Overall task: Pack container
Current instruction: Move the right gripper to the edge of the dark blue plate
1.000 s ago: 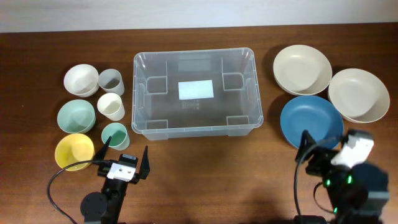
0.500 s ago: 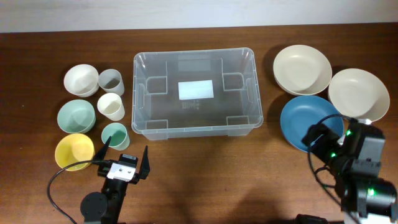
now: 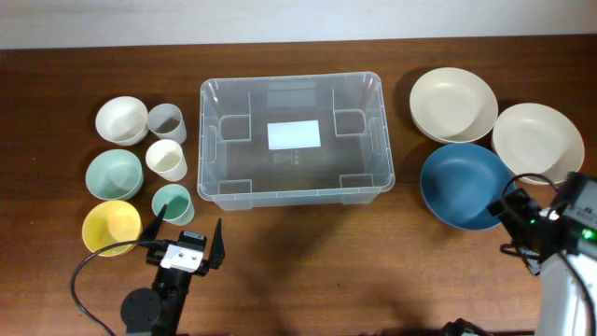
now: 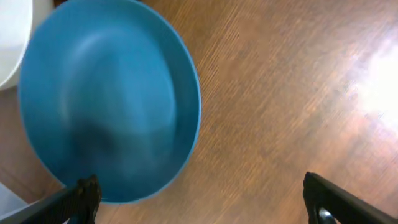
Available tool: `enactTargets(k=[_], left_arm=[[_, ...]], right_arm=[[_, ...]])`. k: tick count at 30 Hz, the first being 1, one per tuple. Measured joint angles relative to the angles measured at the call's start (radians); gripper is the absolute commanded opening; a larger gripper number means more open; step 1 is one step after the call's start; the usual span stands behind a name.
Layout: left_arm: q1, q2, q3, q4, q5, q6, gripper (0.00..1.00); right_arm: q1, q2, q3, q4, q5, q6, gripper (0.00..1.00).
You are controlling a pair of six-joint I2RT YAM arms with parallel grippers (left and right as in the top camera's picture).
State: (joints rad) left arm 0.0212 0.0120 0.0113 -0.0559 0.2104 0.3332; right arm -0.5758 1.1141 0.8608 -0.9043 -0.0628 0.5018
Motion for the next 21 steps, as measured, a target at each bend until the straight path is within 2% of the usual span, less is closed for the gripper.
enactTargets(k=[8, 13, 21], left_arm=[[0.000, 0.000, 0.000, 0.000, 0.000, 0.000, 1.00], [0.000, 0.000, 0.000, 0.000, 0.000, 0.000, 1.00], [0.000, 0.000, 0.000, 0.000, 0.000, 0.000, 1.00]], right_arm=[[-0.190, 0.182, 0.000, 0.120, -0.259, -0.246, 0.99], [-0.201, 0.293, 0.001, 0.174, -0.326, -0.340, 0.99], [-0.195, 0.460, 0.001, 0.297, -0.359, -0.380, 1.00]])
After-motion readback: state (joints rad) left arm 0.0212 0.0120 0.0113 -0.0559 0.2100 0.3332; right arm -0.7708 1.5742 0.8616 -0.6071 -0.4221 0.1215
